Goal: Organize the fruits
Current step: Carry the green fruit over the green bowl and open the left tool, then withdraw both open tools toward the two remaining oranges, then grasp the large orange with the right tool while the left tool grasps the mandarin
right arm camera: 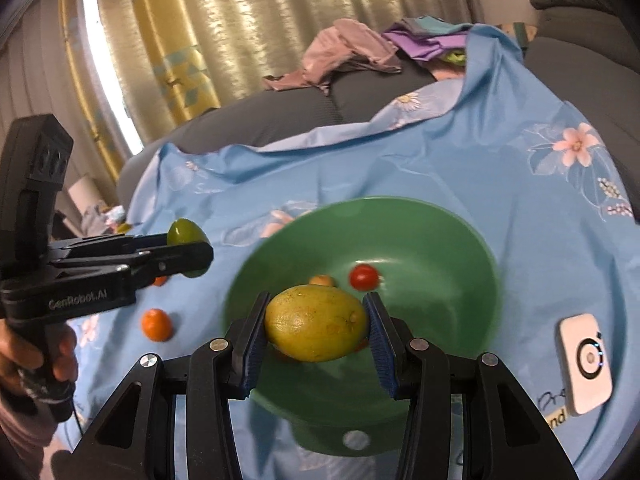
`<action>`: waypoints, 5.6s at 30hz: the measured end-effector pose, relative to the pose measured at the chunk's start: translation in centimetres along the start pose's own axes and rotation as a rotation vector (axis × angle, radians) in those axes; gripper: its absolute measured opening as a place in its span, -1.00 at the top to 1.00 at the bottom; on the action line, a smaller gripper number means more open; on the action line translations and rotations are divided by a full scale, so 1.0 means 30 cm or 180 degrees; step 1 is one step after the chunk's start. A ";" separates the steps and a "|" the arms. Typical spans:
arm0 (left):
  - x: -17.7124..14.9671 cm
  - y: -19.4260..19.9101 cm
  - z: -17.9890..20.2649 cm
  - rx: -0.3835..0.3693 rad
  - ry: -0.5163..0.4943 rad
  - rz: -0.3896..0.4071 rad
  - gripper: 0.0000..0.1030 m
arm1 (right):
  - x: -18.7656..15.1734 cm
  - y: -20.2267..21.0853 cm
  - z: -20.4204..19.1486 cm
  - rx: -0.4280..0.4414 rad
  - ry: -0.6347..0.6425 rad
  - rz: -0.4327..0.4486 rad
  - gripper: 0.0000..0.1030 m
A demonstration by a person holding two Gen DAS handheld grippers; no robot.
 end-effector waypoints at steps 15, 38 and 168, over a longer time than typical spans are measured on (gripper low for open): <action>-0.020 -0.039 0.015 0.0126 -0.0027 -0.0092 -0.46 | -0.029 -0.005 0.044 -0.0142 -0.0060 -0.0135 0.07; -0.491 0.358 -0.475 0.0964 0.1225 -0.0054 -0.87 | -0.013 0.195 -0.056 -0.0018 -0.0043 0.0023 0.05; -0.183 -0.054 -0.993 0.1529 0.1062 -0.0364 -0.40 | 0.009 -0.421 -0.551 0.1321 0.0506 -0.0591 0.09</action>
Point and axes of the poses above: each gripper's, at about its wrist camera, not at the fingertips, and y roughly against the way its jaws point, z to its right, x to its top, the point moved 8 cm from there along -y, roughly the way its jaws point, and after that the axes turned 9 degrees about y, right-handed, at the moved point
